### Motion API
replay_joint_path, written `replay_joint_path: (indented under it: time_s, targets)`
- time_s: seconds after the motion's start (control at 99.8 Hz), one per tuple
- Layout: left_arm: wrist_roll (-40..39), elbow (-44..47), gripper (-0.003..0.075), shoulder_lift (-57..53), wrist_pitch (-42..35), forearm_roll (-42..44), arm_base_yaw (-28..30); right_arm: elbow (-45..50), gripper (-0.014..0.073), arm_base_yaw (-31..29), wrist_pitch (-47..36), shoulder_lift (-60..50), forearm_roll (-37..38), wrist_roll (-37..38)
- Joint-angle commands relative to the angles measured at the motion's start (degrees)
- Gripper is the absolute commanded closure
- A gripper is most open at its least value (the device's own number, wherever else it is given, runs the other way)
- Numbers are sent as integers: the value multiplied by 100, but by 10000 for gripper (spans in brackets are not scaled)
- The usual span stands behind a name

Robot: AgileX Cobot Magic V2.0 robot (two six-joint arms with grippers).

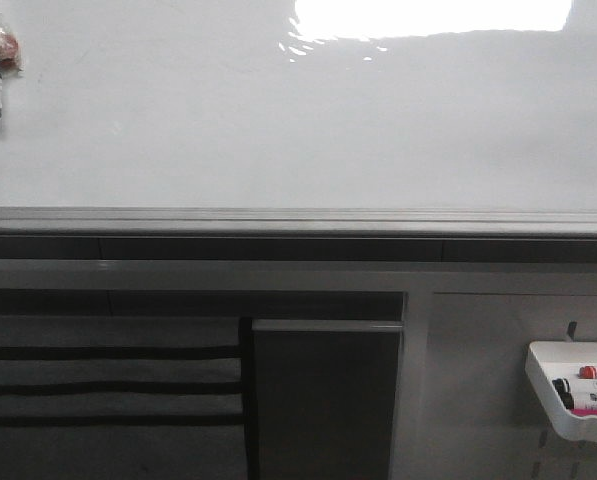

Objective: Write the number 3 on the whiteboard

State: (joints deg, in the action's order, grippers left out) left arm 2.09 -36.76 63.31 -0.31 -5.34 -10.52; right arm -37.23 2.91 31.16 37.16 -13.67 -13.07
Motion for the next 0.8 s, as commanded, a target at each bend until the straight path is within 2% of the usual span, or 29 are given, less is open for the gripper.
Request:
replay_joint_path:
  time_s: [0.0,0.27,0.601,0.671,0.791]
  targets:
    - [-50,-451,357,353,-564,-7,-9,-196,176,-34,-417,38,-5,-45]
    - [-50,-1199,357,1435,-573,-7,-9,-196,176,-34,-360,38,-5,-54]
    - [-50,-1516,358,1847,-569,-7,-9,-196,176,-34,-347,38,-5,-54]
    - [-50,-1516,389,1857,-554,-7,-9,-196,176,-34,-347,38,-5,-54]
    - [-50,-1516,507,1857,-507,-7,-9,-196,176,-34,-347,38,-5,-54]
